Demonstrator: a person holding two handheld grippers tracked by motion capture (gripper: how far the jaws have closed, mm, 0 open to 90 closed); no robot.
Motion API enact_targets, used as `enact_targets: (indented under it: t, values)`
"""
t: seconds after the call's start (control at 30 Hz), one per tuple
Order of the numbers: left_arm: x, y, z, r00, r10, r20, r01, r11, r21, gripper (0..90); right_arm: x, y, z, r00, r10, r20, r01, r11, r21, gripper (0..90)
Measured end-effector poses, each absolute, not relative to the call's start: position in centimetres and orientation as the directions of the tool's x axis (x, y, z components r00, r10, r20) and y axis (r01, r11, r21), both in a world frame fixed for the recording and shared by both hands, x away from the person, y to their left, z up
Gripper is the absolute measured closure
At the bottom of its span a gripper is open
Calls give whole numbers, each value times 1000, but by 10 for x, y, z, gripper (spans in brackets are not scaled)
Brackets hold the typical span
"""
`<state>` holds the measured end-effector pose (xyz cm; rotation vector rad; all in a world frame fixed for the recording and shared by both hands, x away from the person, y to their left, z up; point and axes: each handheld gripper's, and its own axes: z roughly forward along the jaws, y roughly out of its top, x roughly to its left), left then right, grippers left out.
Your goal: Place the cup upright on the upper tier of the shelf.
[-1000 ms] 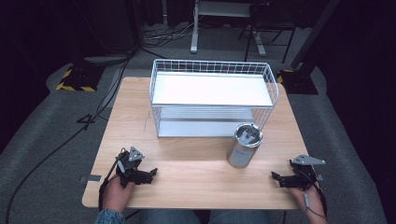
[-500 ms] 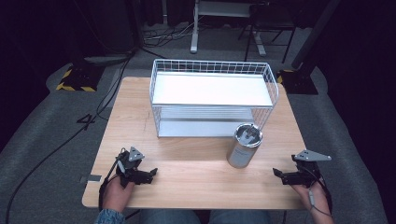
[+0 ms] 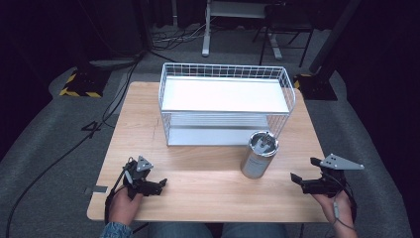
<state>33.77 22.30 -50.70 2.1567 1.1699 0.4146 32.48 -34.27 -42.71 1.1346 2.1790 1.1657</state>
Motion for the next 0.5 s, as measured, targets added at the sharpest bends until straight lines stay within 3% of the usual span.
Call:
enact_targets:
  t: [0.5]
  values:
    - [338, 223, -507, 554, 832, -27, 630, -397, 667, 1, 328, -317, -403, -601, 799, 1, 420, 315, 851, 0]
